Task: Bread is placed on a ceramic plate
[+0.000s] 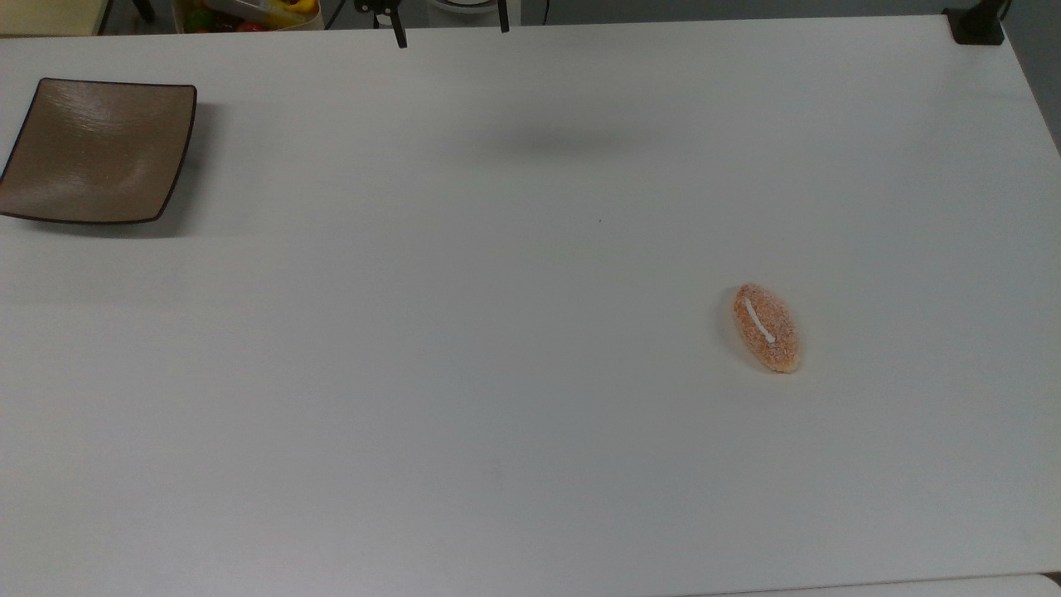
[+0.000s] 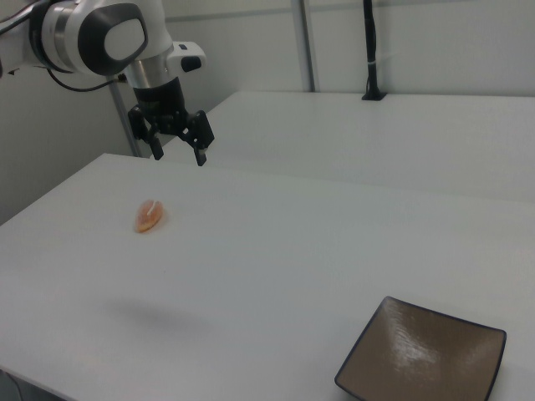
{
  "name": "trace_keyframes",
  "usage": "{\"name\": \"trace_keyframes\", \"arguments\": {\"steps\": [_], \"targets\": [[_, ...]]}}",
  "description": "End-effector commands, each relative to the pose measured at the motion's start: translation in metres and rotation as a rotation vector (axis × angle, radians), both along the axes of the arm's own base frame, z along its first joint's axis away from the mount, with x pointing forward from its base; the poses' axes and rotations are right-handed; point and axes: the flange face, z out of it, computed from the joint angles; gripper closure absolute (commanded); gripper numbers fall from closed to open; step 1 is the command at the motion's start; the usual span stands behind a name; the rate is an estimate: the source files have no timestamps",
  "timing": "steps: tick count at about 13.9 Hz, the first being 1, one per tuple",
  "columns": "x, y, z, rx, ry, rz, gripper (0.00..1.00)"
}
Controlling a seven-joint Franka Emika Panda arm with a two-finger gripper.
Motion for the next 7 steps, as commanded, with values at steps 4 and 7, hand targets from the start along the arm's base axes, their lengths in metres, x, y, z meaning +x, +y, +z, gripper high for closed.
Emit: {"name": "trace_keyframes", "arguments": {"steps": [4,7], "targets": [[0.009,0.022,0.01,0.025,-0.022,0.023,0.0],[0.022,0.059,0.015,0.032,-0.056,0.079,0.0]]}}
